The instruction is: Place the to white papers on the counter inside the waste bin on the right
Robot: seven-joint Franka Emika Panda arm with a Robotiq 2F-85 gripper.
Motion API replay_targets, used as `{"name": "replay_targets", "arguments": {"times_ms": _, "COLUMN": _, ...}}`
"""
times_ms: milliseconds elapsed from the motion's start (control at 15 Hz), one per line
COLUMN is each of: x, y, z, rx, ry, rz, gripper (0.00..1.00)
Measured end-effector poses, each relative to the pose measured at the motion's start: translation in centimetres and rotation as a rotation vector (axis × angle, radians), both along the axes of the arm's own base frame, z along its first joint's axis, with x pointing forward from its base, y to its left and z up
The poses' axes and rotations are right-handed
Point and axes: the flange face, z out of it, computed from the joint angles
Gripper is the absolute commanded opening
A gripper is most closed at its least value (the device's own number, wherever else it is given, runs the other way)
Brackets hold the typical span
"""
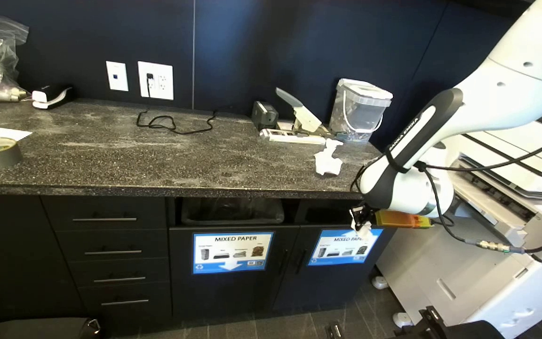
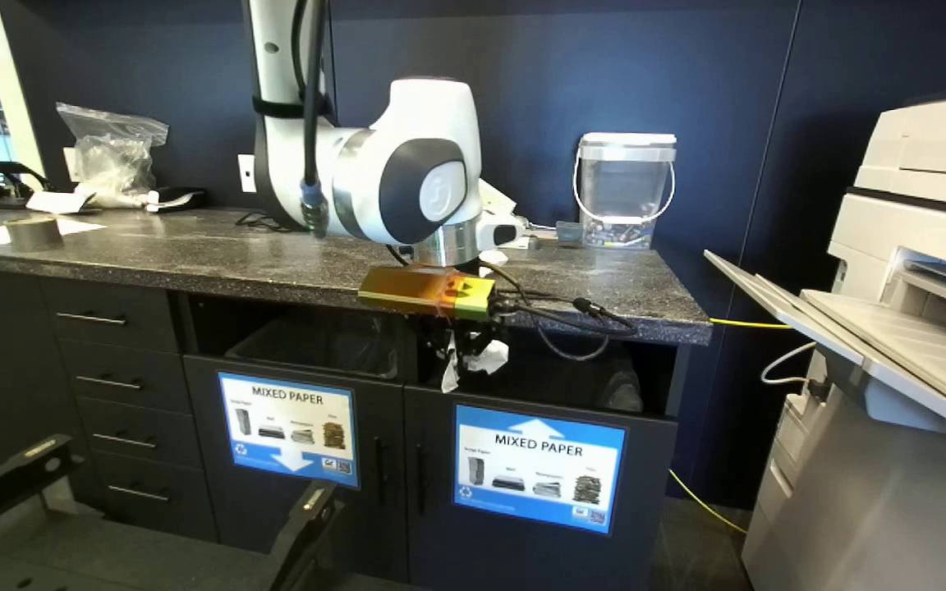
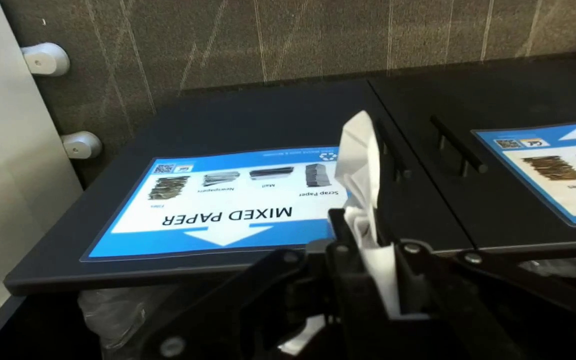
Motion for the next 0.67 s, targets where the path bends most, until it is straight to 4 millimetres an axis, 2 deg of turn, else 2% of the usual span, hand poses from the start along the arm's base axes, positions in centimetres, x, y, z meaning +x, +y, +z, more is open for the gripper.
{"name": "replay_targets", "arguments": {"times_ms": 400, "x": -0.1, "y": 0.8, "z": -3.8, "rx": -0.001, "ry": -0.126, "rz": -0.077, "gripper": 0.13}}
{"name": "replay_targets", "arguments": {"times_ms": 667, "x": 0.8, "y": 1.0, "z": -6.2, "rx": -0.009, "ry": -0.187, "rz": -0.123, "gripper": 0.12}}
